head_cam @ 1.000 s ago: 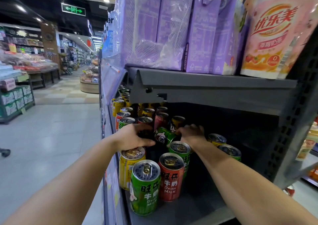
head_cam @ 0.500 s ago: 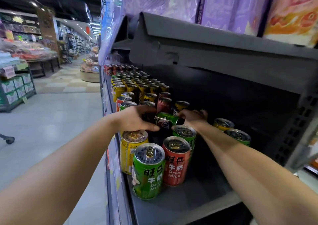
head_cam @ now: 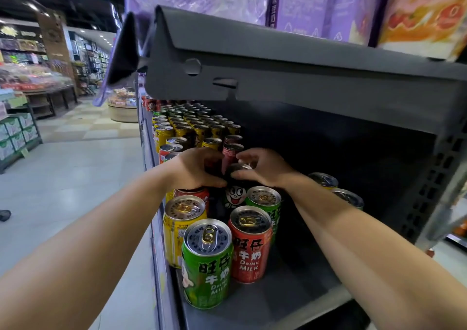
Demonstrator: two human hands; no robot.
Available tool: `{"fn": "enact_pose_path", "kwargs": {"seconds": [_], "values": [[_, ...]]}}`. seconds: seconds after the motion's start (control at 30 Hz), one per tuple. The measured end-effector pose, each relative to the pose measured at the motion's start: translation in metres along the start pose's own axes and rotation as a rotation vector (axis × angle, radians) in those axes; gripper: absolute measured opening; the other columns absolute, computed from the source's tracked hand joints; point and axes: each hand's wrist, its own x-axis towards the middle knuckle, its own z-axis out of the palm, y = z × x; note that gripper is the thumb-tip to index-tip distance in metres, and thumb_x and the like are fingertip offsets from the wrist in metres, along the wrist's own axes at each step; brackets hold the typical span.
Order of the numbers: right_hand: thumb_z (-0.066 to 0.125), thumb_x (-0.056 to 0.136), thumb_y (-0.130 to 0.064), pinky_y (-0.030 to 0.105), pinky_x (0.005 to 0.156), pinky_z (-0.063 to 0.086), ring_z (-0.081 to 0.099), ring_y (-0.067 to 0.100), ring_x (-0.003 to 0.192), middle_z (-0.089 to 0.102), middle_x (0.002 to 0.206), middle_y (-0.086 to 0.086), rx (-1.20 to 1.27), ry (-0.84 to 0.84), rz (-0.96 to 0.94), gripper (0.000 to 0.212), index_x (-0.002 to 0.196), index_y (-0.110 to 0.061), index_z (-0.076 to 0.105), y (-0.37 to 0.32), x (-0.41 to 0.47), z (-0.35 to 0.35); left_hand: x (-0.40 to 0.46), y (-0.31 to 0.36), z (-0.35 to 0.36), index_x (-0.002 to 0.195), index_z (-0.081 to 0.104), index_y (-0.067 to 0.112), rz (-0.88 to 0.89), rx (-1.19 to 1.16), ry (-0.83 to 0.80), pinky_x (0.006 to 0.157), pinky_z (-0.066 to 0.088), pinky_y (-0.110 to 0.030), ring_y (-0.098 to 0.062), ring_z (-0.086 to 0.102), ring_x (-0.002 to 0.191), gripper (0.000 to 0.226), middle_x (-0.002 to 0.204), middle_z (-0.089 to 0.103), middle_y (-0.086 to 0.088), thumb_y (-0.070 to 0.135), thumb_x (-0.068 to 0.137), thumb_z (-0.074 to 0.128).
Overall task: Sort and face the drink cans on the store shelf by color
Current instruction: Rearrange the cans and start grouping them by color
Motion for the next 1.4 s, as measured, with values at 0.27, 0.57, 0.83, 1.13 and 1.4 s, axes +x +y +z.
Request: {"fn": "enact_pose_path", "kwargs": {"seconds": [0.27, 0.57, 0.83, 1.13, 1.4], "values": [[0.064, 0.088, -0.028, 0.03, 0.092, 0.044, 0.056, 0.016, 0.112, 0.061, 0.123, 0.001, -0.171, 0.044, 0.056, 0.037, 0.123, -0.021, 0.058, 0.013, 0.0, -0.026, 0.011, 0.001, 0.003, 0.137, 0.044, 0.035, 0.031, 0.186, -0.073, 0.094, 0.034, -0.022, -0.015, 0.047, 0.123, 0.066, 0.137, 0.05, 0.007, 0.042, 0.078, 0.072], [0.072, 0.075, -0.041, 0.047, 0.106, 0.035, 0.046, 0.025, 0.126, 0.048, 0.139, 0.0, -0.577, -0.132, 0.281, 0.07, 0.137, -0.027, 0.043, 0.034, -0.007, -0.034, 0.016, -0.002, 0.008, 0.114, 0.063, 0.03, 0.03, 0.155, -0.053, 0.087, 0.041, -0.024, -0.01, 0.052, 0.101, 0.035, 0.112, 0.058, 0.01, 0.036, 0.08, 0.071], [0.05, 0.089, -0.054, 0.046, 0.109, 0.021, 0.043, 0.025, 0.128, 0.05, 0.137, 0.001, -0.75, -0.119, 0.309, 0.053, 0.134, -0.026, 0.047, 0.029, -0.014, -0.032, 0.015, -0.004, 0.011, 0.103, 0.067, 0.024, 0.041, 0.083, 0.015, 0.082, 0.043, -0.024, -0.013, 0.057, 0.096, 0.021, 0.101, 0.062, 0.007, 0.029, 0.082, 0.07], [0.019, 0.096, -0.058, 0.045, 0.105, 0.027, 0.052, 0.023, 0.111, 0.059, 0.113, 0.002, -0.538, -0.116, 0.256, 0.053, 0.11, -0.023, 0.057, 0.019, -0.02, -0.033, 0.018, -0.008, 0.012, 0.102, 0.066, 0.026, 0.03, 0.07, 0.009, 0.078, 0.041, -0.021, -0.011, 0.056, 0.093, 0.02, 0.099, 0.06, 0.009, 0.027, 0.083, 0.07], [0.026, 0.102, -0.037, 0.035, 0.087, 0.043, 0.058, 0.024, 0.102, 0.063, 0.113, 0.009, -0.283, -0.034, 0.218, 0.044, 0.109, -0.012, 0.062, 0.009, -0.021, -0.032, 0.021, -0.011, 0.013, 0.1, 0.065, 0.026, 0.019, 0.088, 0.025, 0.079, 0.044, -0.024, -0.012, 0.057, 0.091, 0.019, 0.096, 0.06, 0.009, 0.031, 0.082, 0.07]]}}
